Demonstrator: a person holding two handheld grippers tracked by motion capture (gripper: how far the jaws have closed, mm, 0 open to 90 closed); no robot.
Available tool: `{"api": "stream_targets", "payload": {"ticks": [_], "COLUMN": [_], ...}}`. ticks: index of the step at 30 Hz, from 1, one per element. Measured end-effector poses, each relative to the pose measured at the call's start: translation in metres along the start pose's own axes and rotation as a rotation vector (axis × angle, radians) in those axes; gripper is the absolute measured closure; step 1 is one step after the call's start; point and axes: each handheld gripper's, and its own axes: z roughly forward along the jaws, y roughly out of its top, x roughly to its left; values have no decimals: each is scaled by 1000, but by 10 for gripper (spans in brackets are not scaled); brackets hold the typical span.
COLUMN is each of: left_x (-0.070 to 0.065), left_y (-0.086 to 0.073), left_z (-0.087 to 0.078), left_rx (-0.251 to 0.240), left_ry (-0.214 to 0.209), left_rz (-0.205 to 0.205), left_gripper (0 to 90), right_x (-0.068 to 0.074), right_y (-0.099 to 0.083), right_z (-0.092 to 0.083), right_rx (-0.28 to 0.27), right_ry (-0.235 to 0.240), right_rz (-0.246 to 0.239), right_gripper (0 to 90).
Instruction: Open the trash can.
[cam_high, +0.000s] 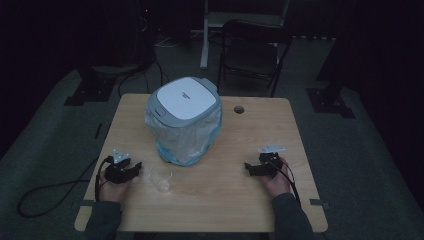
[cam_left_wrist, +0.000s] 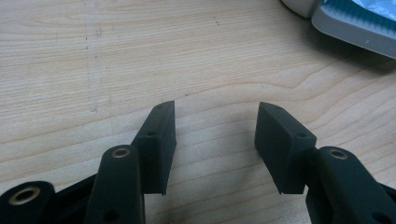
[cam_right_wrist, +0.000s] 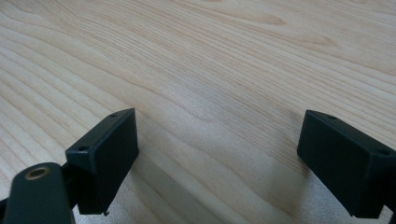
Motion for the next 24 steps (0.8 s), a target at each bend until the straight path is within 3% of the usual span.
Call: {"api": "stream_targets", "payload": {"ticks": [12, 15, 24], "left_x": [-4, -7, -19], "left_y": [1, 2, 12], "left_z": [0, -1, -7], "left_rx": [-2, 6, -44], "left_ry": [-30, -58, -110], "left_rz": [23, 24, 54], "left_gripper": [532, 544, 552], "right_x": [1, 1, 3], "right_y": [0, 0, -1], "right_z": [0, 0, -1], "right_rx": [0, 0, -5], "right_ry": [-5, -6, -10], "right_rz": [6, 7, 7], "right_gripper": [121, 122, 149]}}
